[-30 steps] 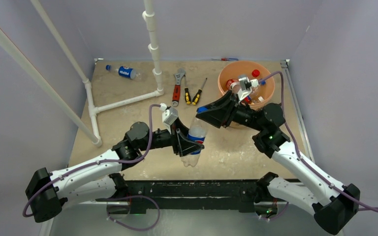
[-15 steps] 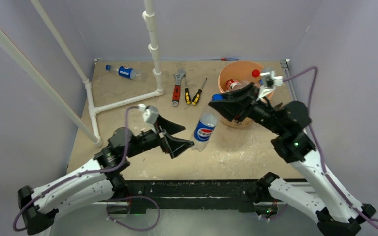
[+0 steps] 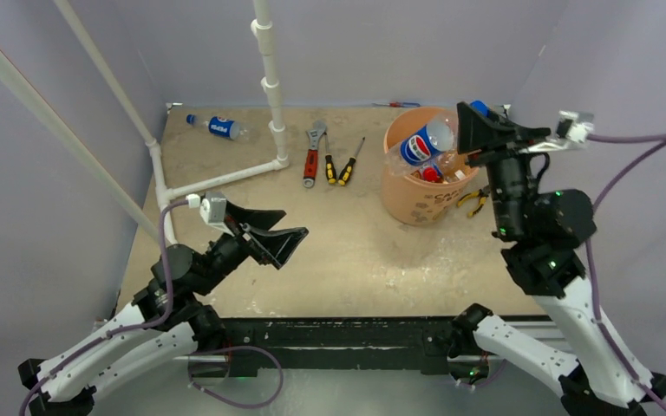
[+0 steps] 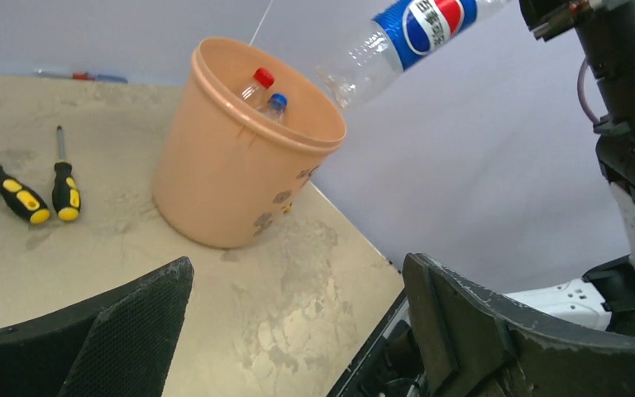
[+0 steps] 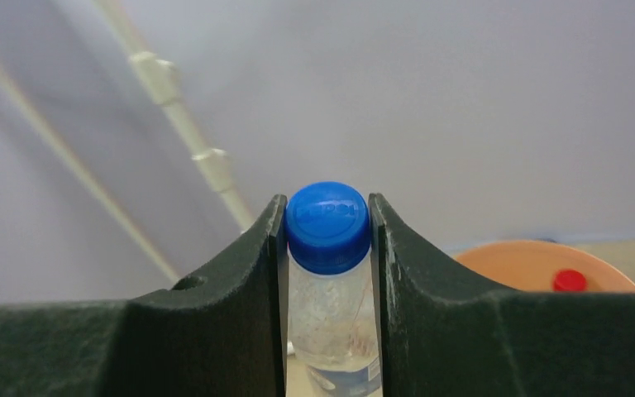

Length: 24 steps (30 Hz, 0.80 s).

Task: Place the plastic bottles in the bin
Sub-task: Place the plastic bottle in the trash bin.

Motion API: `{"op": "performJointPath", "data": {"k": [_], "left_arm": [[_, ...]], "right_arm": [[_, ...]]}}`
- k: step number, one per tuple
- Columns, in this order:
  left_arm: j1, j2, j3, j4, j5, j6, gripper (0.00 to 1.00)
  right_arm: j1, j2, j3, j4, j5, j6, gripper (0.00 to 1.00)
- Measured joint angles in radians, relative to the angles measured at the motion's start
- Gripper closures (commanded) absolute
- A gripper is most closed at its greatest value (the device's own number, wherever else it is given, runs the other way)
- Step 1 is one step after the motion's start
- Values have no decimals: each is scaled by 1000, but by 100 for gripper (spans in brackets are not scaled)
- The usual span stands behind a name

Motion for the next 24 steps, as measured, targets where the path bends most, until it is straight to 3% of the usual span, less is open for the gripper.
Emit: {"op": "performJointPath", "data": {"k": [8,16,24], "left_arm": [[0,-26,-41,-46,-15,-47,4],[0,-154,-75,-126,-66,-68,5],[0,-205,-60,-197,-105,-71,5]], "right_arm": [[-35,228,-14,94,235,-105,100],[-268,302,-34,90,205,16,100],[-293,340,-138,143,122,89,100]]}}
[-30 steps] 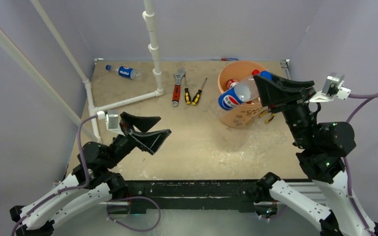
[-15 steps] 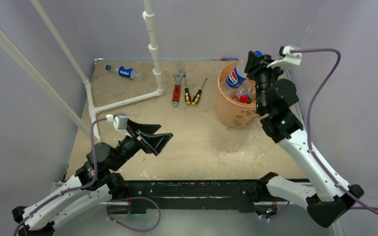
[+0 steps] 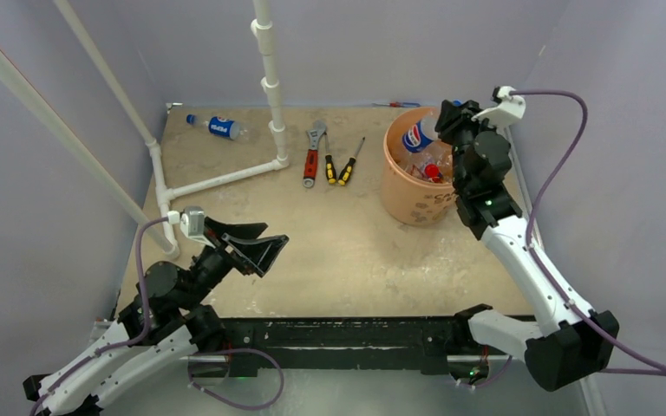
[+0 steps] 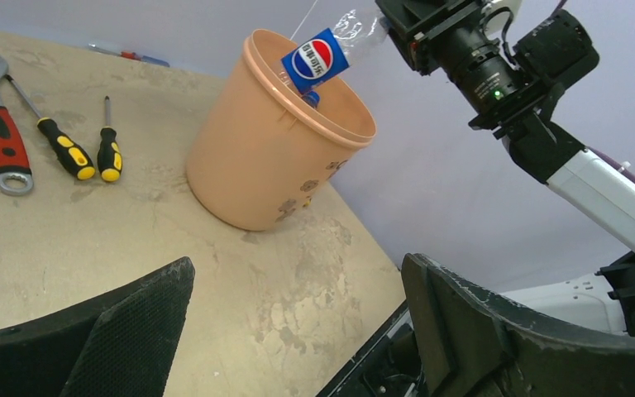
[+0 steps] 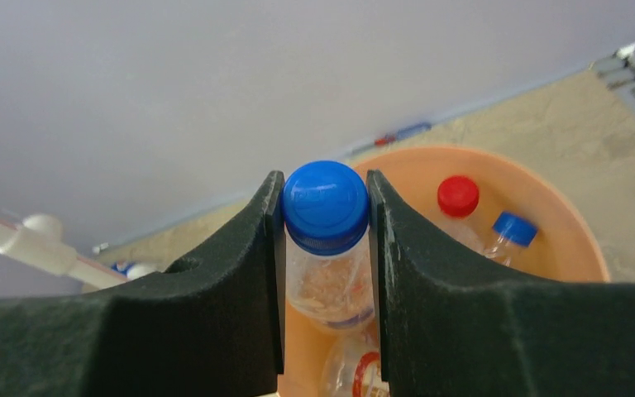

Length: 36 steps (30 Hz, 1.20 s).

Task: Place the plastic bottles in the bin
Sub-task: Place the plastic bottle in the trash bin.

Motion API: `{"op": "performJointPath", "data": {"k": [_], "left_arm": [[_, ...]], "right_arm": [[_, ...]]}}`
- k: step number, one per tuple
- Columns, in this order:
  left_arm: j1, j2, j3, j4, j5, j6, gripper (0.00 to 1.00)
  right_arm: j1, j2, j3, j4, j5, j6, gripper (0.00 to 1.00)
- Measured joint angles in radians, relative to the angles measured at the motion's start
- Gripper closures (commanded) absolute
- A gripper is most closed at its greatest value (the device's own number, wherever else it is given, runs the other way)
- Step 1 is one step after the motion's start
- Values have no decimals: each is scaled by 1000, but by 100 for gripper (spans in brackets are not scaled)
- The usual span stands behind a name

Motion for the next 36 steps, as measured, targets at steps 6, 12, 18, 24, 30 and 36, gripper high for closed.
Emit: {"op": "performJointPath", "data": {"k": [6,12,18,24,30,36], "left_arm": [[0,-8,0,-30,-2,-29,6],[0,-8,-4,-32,3,-50,6],[0,17,-6,-27,10,-58,6],[0,48,-6,-21,15,-58,7],[0,64,-7,-4,23,-74,7],[0,74,-7,6,32,-78,8]], "right_arm": [[0,64,-65,76,-45,21,100],[0,63,-109,163,-32,-20,100],[6,14,-153,184,-6,-30,100],[4,-44,-137,144,53,-93,100],[4,-39,-114,154,94,-140,100],[-16,-37,-159,214,106,-139,100]]}}
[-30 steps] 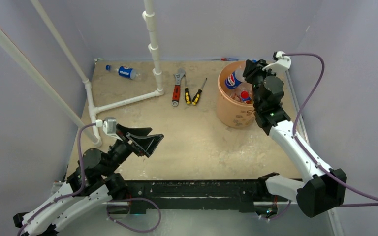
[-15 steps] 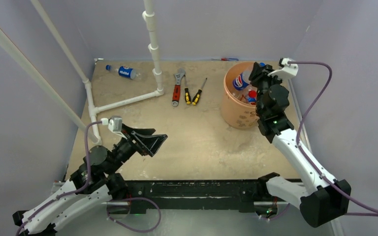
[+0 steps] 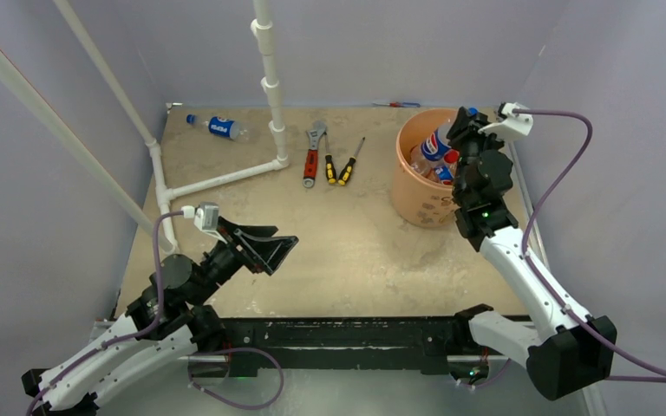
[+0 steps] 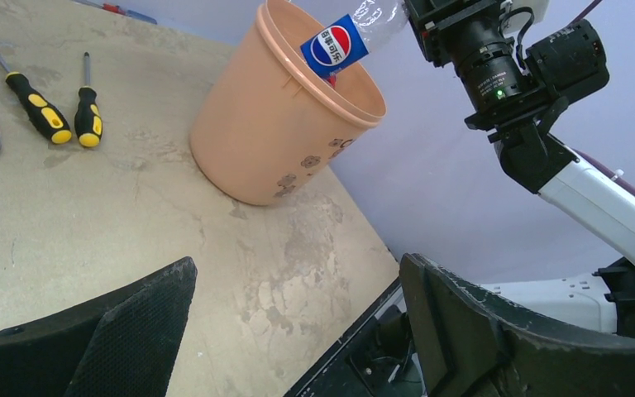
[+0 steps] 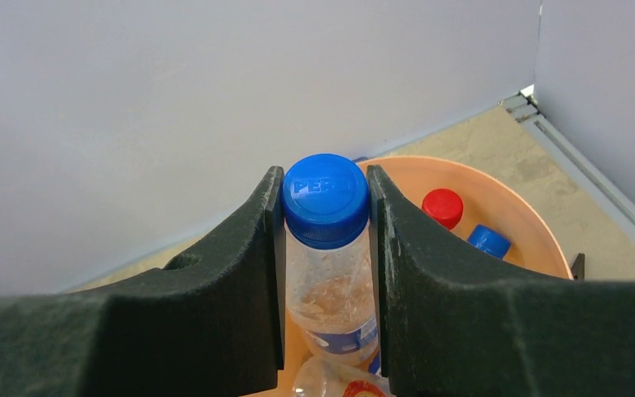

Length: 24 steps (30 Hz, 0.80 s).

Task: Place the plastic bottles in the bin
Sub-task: Place the plastic bottle in the trash bin.

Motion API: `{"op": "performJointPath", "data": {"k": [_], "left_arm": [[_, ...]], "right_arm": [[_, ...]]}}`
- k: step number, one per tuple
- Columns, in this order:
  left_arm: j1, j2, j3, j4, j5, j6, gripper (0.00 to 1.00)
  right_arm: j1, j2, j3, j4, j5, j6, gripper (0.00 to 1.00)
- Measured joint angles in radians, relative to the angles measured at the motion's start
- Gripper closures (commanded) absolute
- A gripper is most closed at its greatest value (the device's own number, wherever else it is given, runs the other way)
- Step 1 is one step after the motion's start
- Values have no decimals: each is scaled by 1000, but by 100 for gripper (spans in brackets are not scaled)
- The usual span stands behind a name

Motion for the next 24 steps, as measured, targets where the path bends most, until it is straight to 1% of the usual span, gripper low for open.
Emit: {"op": "performJointPath", "data": {"k": [16,24], "left_arm": [[0,27,0,23,4,2,8],[0,27,0,24,4,2,8]], "right_arm": [[-32,-13,48,106,-15,-9,100],[-53,70,40,108,-14,0,100]]}}
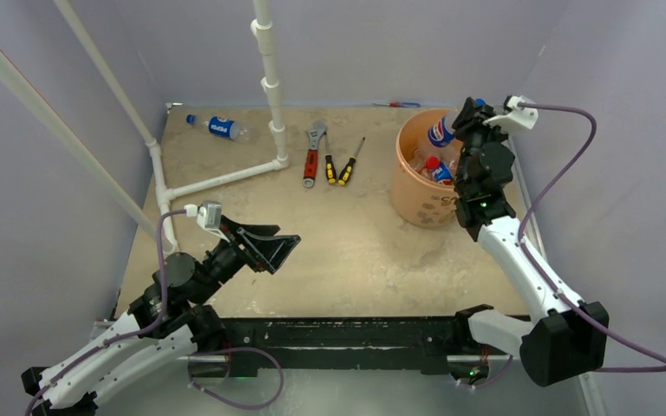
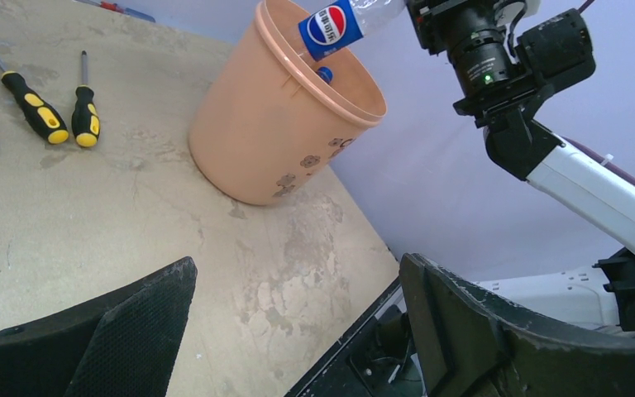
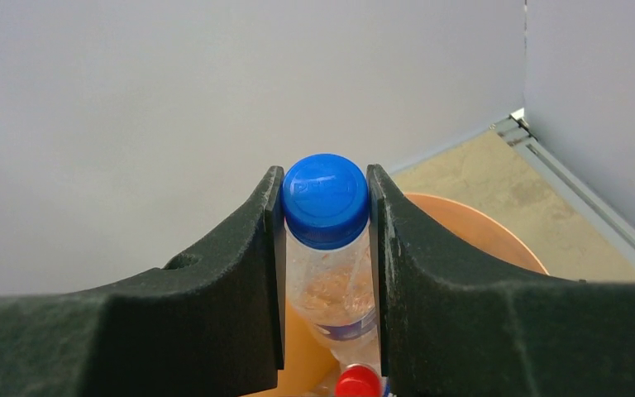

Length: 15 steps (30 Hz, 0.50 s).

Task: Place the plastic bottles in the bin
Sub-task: Place the plastic bottle in the trash bin.

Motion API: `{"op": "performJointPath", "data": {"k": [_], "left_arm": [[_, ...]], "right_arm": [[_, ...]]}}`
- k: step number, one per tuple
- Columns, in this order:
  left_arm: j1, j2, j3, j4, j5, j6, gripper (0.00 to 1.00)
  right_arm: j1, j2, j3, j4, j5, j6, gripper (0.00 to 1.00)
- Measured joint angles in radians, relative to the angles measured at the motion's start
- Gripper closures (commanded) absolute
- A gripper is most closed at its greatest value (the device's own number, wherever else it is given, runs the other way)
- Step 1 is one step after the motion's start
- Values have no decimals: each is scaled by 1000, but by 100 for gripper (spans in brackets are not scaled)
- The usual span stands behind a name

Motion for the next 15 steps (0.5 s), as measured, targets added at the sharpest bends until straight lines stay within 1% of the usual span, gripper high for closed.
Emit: {"op": "performJointPath", "data": {"k": [9,12,15], "left_arm": [[0,14,-14,17,2,0,8],[0,32,-18,23,7,-1,8],[0,40,-22,27,12,-1,8]], "right_arm": [[-17,-9,-82,15,7,14,100],[-17,-47,-111,12,23,26,100],[-18,-129,-156,4,16,38,100]]}}
